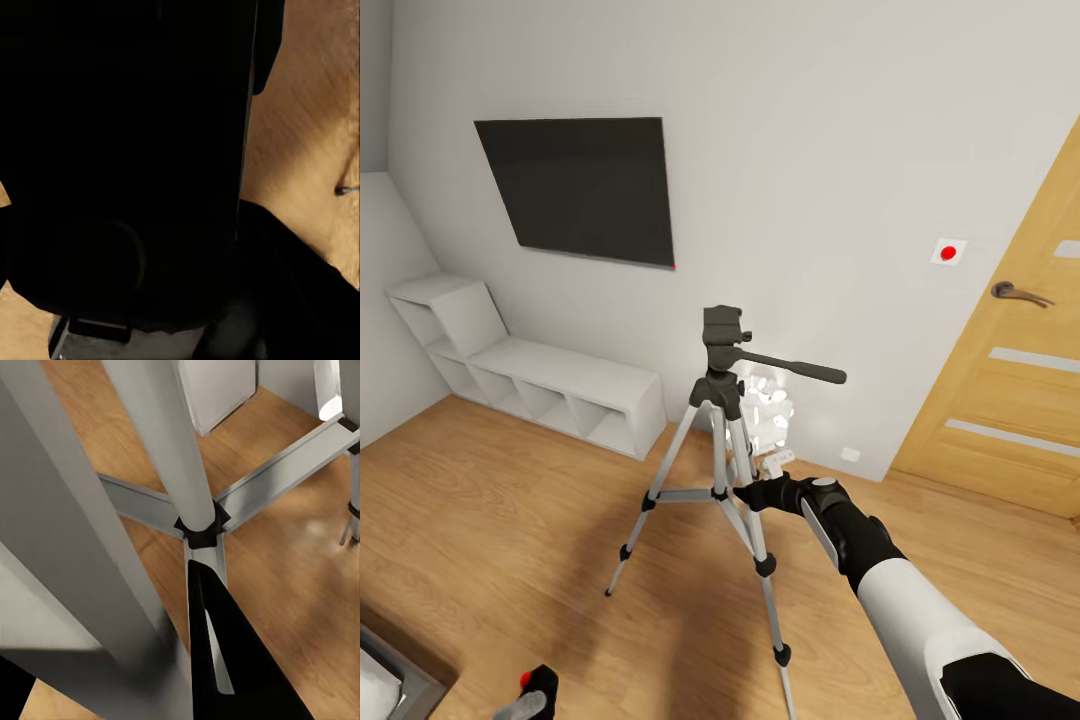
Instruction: Attach the digital camera to the camera tripod in the bedroom.
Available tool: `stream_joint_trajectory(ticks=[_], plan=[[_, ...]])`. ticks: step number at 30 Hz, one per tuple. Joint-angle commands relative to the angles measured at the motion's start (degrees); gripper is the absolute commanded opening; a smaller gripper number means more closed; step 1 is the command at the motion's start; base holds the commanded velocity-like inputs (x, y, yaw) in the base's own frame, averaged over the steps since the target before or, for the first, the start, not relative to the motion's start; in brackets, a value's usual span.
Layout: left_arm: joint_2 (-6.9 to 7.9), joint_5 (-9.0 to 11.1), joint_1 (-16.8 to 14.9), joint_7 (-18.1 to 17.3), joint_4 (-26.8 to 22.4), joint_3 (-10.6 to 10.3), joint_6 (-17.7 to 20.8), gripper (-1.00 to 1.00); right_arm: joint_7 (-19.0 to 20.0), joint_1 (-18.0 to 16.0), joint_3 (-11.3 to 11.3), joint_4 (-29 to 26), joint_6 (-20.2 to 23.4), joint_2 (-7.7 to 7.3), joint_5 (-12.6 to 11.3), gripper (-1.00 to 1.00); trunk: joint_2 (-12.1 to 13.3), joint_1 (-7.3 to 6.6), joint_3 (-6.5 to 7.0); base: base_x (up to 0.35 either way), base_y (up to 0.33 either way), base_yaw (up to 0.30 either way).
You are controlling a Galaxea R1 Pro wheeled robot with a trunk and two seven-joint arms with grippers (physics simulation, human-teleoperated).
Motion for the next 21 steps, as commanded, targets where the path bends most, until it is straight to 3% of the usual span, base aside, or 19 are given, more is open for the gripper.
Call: stream_joint_trajectory(ticks=[1,3,4,6,7,8,12,13,16,18,21], plan=[[1.5,0.1,0.0,0.1,-6.1,-0.1,5.1,-1.0,0.2,0.0,-0.1,0.0,0.1,-0.01,1.4,-1.0,-0.1,0.03,-0.13,0.0,0.0,0.0],[2.84,0.1,0.0,0.8,-12.4,0.0,9.8,-1.0,0.2,0.0,-0.1,0.0,0.1,-0.04,1.4,-1.0,-0.1,0.03,-0.13,0.0,0.0,0.0],[3.99,0.1,0.0,2.2,-18.9,0.3,14.1,-1.0,0.2,0.0,-0.1,0.0,0.1,-0.06,1.5,-1.0,-0.1,0.03,-0.13,0.0,0.0,0.0],[4.81,0.2,0.0,4.3,-25.6,0.8,18.2,-1.0,0.2,0.0,-0.1,0.0,0.1,-0.07,1.5,-1.0,-0.1,0.03,-0.13,0.0,0.0,0.0],[5.08,0.3,0.0,5.6,-28.9,1.2,20.3,-1.0,0.2,0.0,-0.1,0.0,0.1,-0.08,1.5,-1.0,-0.1,0.03,-0.13,0.0,0.0,0.0],[5.42,0.5,-0.1,8.7,-35.4,2.2,24.5,-1.0,0.2,0.0,-0.1,0.0,0.1,-0.08,1.6,-1.0,-0.1,0.03,-0.13,0.0,0.0,0.0],[5.65,0.9,-0.3,15.0,-45.9,4.7,33.4,-1.0,0.2,0.0,-0.1,0.0,0.2,-0.09,1.6,-1.0,-0.1,0.03,-0.13,0.0,0.0,0.0],[5.53,1.2,-0.4,17.4,-49.3,6.0,37.2,-1.0,0.1,0.0,-0.1,0.0,0.2,-0.09,1.7,-1.0,-0.1,0.03,-0.13,0.0,0.0,0.0],[5.18,2.0,-1.7,20.2,-53.1,8.1,41.1,-1.0,0.1,0.0,-0.1,0.0,0.2,-0.05,2.4,-1.0,-0.1,0.03,-0.13,0.0,0.0,0.0],[5.24,4.2,-7.2,21.5,-54.5,9.3,43.0,-1.0,0.1,0.0,-0.1,0.0,0.2,0.01,3.9,-1.0,-0.1,0.03,-0.13,0.0,0.0,0.0],[5.66,6.5,-13.1,22.0,-54.1,9.7,43.5,-1.0,0.1,0.0,-0.1,0.0,0.1,0.05,4.6,-1.0,-0.1,0.03,-0.13,0.0,0.0,0.0]])
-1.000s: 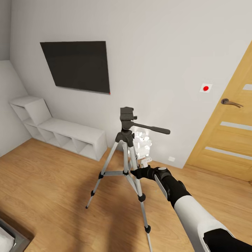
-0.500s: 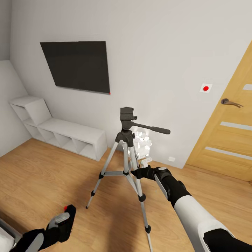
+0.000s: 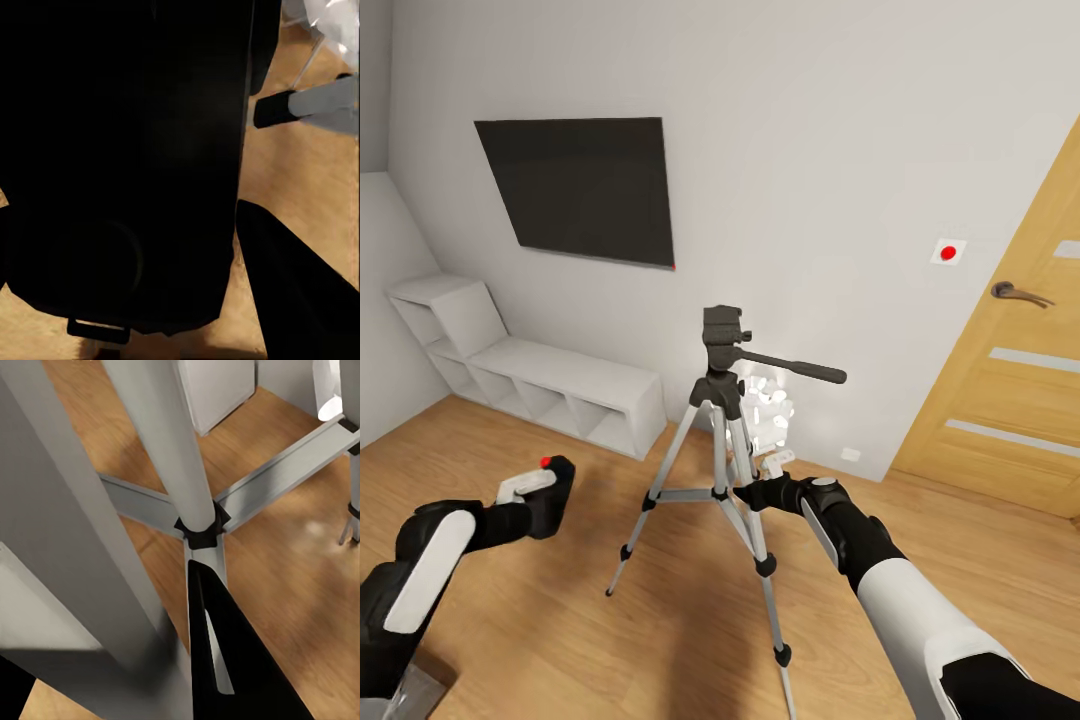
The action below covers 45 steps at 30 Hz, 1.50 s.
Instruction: Attach the digital camera to the camera tripod in the bedroom.
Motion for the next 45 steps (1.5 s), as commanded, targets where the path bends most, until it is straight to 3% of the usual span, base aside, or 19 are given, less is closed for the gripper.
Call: stream_joint_trajectory(ticks=[1,3,4,10,12,13,14,15,16,19,20,23,25,28,31,36,45], plan=[[0.12,1.2,-1.7,0.5,0.2,0.1,0.3,-1.0,0.1,0.0,0.1,0.1,0.1,0.0,4.5,-1.0,-0.1,0.04,-0.14,0.0,0.0,0.0],[0.32,2.8,-6.7,0.6,2.0,0.2,0.5,-1.0,0.1,0.0,0.1,0.1,0.0,0.01,4.7,-1.0,-0.1,0.04,-0.14,0.0,0.0,0.0],[0.28,5.2,-14.0,0.7,7.1,0.2,0.6,-1.0,0.2,0.0,0.1,0.1,0.0,0.02,4.8,-1.0,-0.1,0.04,-0.14,0.0,0.0,0.0],[-0.25,8.9,-27.1,0.7,17.0,0.1,0.6,-1.0,0.2,0.0,0.0,0.1,0.0,0.0,4.9,-1.0,-0.1,0.04,-0.14,0.0,0.0,0.0],[-0.81,10.0,-33.0,0.8,21.4,-0.2,0.6,-1.0,0.2,0.0,0.0,0.1,0.0,0.01,4.9,-1.0,-0.1,0.04,-0.14,0.0,0.0,0.0],[-3.11,10.7,-45.9,0.9,33.6,-0.5,0.6,-1.0,0.2,0.0,0.0,0.1,0.0,0.01,5.0,-1.0,-0.1,0.04,-0.14,0.0,0.0,0.0],[-4.27,10.7,-50.2,1.0,37.3,-0.5,0.6,-1.0,0.2,0.0,0.0,0.0,0.0,-0.02,5.0,-1.0,-0.1,0.04,-0.14,0.0,0.0,0.0],[-4.94,10.7,-52.3,1.0,39.0,-0.5,0.6,-1.0,0.3,0.0,0.0,0.0,0.0,-0.03,5.0,-1.0,-0.1,0.04,-0.14,0.0,0.0,0.0],[-6.45,10.7,-56.3,1.3,42.1,-0.6,0.6,-1.0,0.3,0.0,0.0,0.0,0.0,-0.02,5.0,-1.0,-0.1,0.04,-0.14,0.0,0.0,0.0],[-8.92,10.7,-61.7,2.4,45.8,-0.6,0.6,-1.0,0.4,0.0,0.0,0.0,0.0,-0.04,5.1,-1.0,-0.1,0.04,-0.14,0.0,0.0,0.0],[-10.65,10.7,-64.8,3.4,47.8,-0.6,0.6,-1.0,0.4,0.0,0.0,0.0,0.0,-0.05,5.2,-1.0,-0.1,0.04,-0.14,0.0,0.0,0.0],[-13.16,10.7,-68.7,5.0,50.3,-0.9,0.6,-1.0,0.4,-0.1,0.0,0.0,0.0,-0.06,5.2,-1.0,-0.1,0.04,-0.14,0.0,0.0,0.0],[-16.36,10.6,-72.0,6.3,52.2,-1.7,0.6,-1.0,0.5,-0.1,0.0,0.0,0.0,-0.06,5.2,-1.0,-0.1,0.04,-0.14,0.0,0.0,0.0],[-19.2,10.5,-73.4,6.9,52.6,-3.2,0.6,-1.0,0.5,-0.1,0.0,0.0,0.0,-0.05,5.2,-1.0,-0.1,0.04,-0.14,0.0,0.0,0.0],[-20.49,10.5,-74.0,7.1,52.8,-5.7,0.6,-1.0,0.5,-0.1,0.0,0.0,0.0,-0.03,5.2,-1.0,-0.1,0.04,-0.14,0.0,0.0,0.0],[-21.22,10.9,-74.2,7.1,52.3,-9.1,0.6,-1.0,0.4,-0.1,0.0,0.0,0.0,-0.02,5.1,-1.0,-0.1,0.04,-0.14,0.0,0.0,0.0],[-22.18,11.2,-74.3,7.2,50.7,-10.6,0.6,-1.0,0.4,-0.1,0.0,0.0,0.1,0.01,4.9,-1.0,-0.1,0.04,-0.14,0.0,0.0,0.0]])
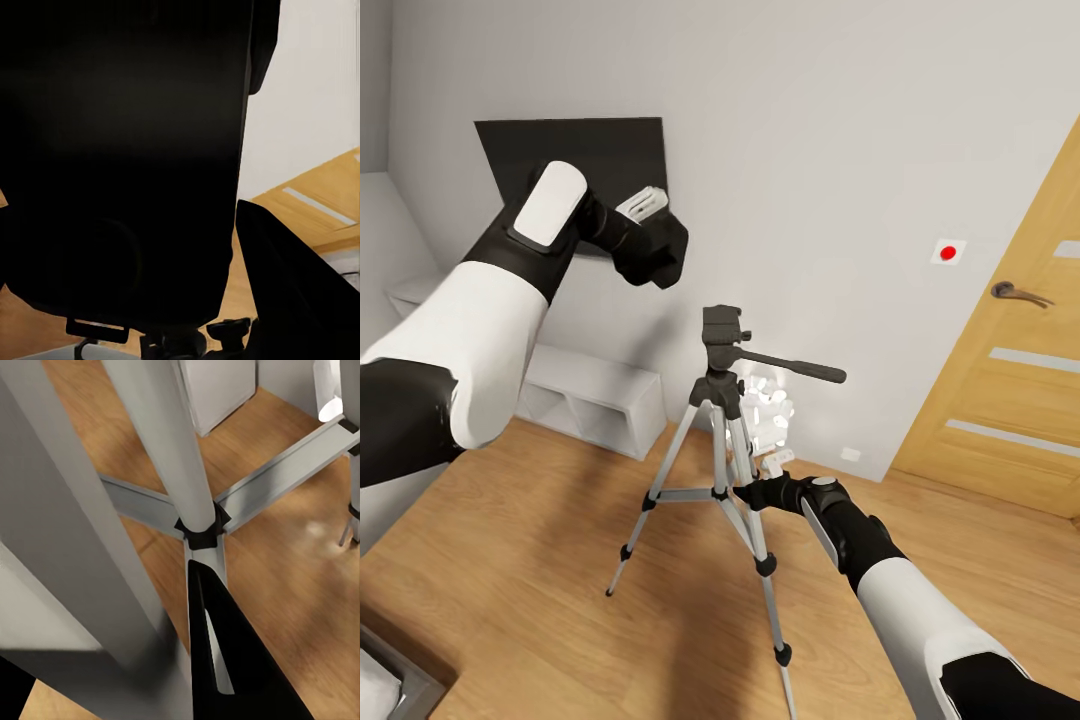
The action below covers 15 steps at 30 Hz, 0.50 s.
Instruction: Attach the digital camera to the camera tripod in the bedroom.
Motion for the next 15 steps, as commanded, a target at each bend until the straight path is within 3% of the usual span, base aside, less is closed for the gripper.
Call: stream_joint_trajectory(ticks=[1,15], plan=[[-0.07,0.4,-0.1,0.4,0.0,-0.2,0.1,-1.0,0.1,0.0,0.1,0.0,0.1,0.0,4.6,-1.0,-0.1,0.04,-0.13,0.0,0.0,0.0],[-0.7,0.1,-0.1,0.4,0.2,-0.4,-0.1,-1.0,0.1,0.0,0.1,0.0,0.1,0.01,4.5,-1.0,-0.1,0.04,-0.13,0.0,0.0,0.0]])
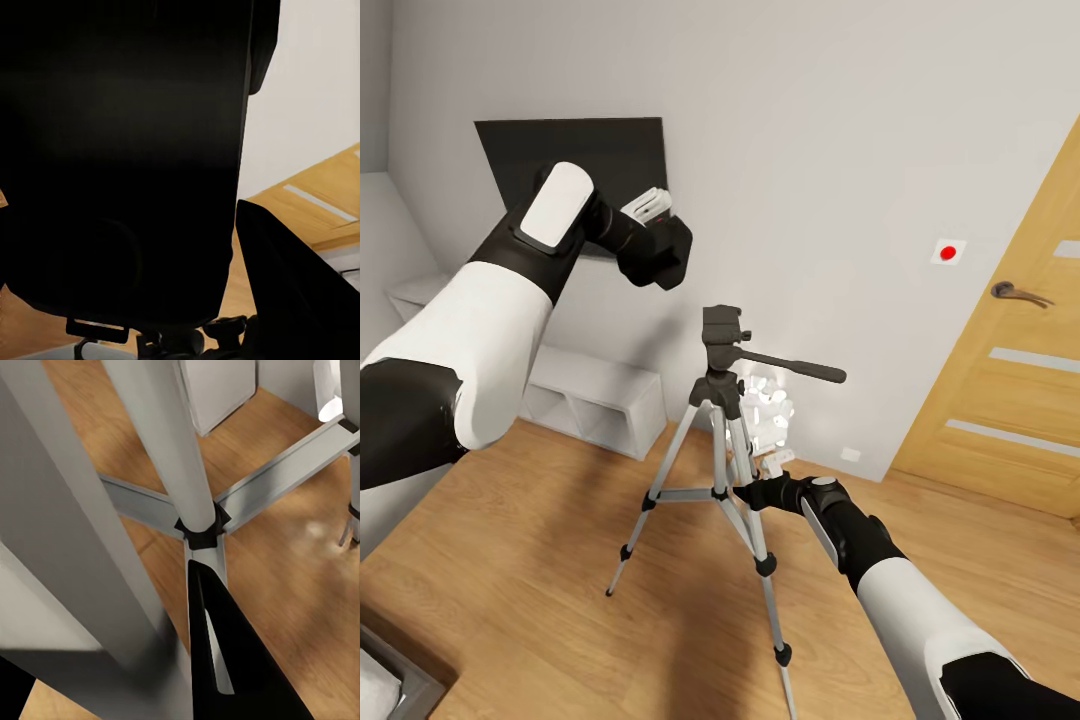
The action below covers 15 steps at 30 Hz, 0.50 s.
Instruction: Attach the digital camera to the camera tripod in the bedroom.
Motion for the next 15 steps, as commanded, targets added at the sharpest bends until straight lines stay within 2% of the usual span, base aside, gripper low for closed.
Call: stream_joint_trajectory(ticks=[1,6,11,15], plan=[[0.03,0.4,-0.1,0.4,-0.2,-0.2,-0.1,-1.0,0.1,0.0,0.1,0.0,0.1,0.0,4.5,-1.0,-0.1,0.04,-0.13,0.0,0.0,0.0],[-0.44,-0.1,-0.1,0.7,-0.7,-1.1,-0.5,-1.0,0.1,0.0,0.1,0.0,0.0,0.0,4.5,-1.0,-0.1,0.04,-0.13,0.0,0.0,0.0],[-1.2,-2.8,0.1,0.9,-0.7,-6.1,-0.9,-1.0,-0.1,0.0,0.1,0.0,0.0,0.0,4.5,-1.0,-0.1,0.04,-0.13,0.0,0.0,0.0],[-1.28,-4.2,0.2,0.1,0.0,-8.4,-0.9,-1.0,-0.1,0.0,0.1,0.0,-0.1,0.0,4.5,-1.0,-0.1,0.04,-0.13,0.0,0.0,0.0]])
